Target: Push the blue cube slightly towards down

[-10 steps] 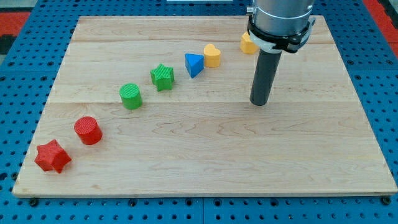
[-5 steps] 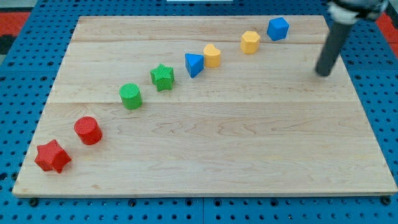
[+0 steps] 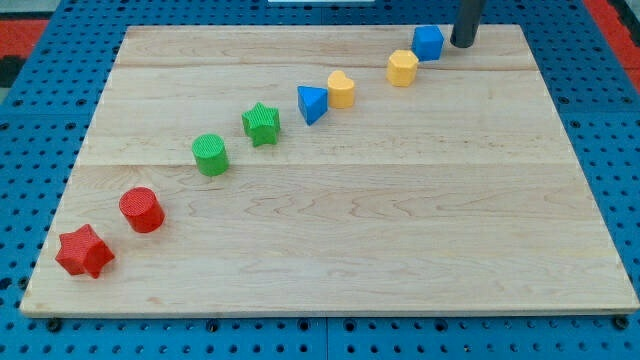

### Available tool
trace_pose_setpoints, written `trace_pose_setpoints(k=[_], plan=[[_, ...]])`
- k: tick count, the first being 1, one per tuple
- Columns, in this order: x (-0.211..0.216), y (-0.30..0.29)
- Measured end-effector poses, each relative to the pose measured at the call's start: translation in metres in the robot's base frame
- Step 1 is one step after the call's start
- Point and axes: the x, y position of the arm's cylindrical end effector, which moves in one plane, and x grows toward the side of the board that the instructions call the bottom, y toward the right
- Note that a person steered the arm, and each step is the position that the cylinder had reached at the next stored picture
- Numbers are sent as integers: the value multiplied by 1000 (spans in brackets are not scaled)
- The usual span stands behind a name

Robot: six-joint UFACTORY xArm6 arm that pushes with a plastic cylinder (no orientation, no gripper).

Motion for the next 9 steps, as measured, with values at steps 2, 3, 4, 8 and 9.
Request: trace_pose_setpoints(k=[2,3,4,8,9], plan=[[-34,-61],[-36,-140],[-14,-138],[-33,-6],[0,-39]])
